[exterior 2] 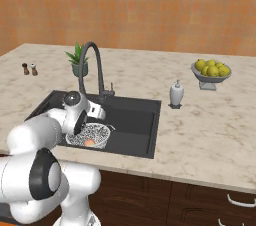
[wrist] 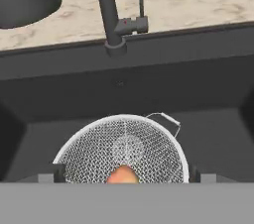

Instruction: Put the colander in the sink, put the peach in the colander, and turn on the sink faucet and pour water over the colander.

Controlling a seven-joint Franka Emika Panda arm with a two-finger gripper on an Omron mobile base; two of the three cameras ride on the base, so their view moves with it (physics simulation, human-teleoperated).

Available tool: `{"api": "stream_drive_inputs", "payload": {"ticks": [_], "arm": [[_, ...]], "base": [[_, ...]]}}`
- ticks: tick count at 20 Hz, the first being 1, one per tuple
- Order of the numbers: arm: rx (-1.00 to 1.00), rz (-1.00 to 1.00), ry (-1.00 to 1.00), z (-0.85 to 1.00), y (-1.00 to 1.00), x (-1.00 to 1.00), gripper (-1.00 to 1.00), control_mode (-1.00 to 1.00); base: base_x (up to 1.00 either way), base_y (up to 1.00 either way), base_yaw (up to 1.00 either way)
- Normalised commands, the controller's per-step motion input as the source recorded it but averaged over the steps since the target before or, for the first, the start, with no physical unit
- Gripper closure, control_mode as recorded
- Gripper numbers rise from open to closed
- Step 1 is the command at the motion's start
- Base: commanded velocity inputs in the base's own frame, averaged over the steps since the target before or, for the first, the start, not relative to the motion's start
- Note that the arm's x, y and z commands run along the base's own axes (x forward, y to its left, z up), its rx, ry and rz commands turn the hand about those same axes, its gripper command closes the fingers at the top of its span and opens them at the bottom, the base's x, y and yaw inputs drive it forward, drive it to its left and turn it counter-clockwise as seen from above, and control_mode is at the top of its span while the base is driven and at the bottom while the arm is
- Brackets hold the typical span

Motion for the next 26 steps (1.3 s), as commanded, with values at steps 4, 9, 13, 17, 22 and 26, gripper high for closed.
{"api": "stream_drive_inputs", "payload": {"ticks": [4, 9, 13, 17, 22, 26], "arm": [[0.01, 0.0, -0.13, 0.75, -0.44, 0.0, -1.0, -1.0], [0.0, 0.08, -0.13, 0.12, -0.59, 0.0, -1.0, -1.0], [0.0, 0.1, -0.27, 0.0, -0.19, 0.0, -1.0, -1.0], [0.0, 0.05, -0.34, 0.0, 0.0, 0.0, -1.0, -1.0], [0.0, 0.0, -0.28, 0.0, 0.0, 0.0, -1.0, -1.0], [0.0, 0.0, -0.24, 0.01, 0.0, 0.01, -1.0, -1.0]], "base": [[0.0, 0.0, 0.0], [0.0, 0.0, 0.0], [0.0, 0.0, 0.0], [0.0, 0.0, 0.0], [0.0, 0.0, 0.0], [0.0, 0.0, 0.0]]}}
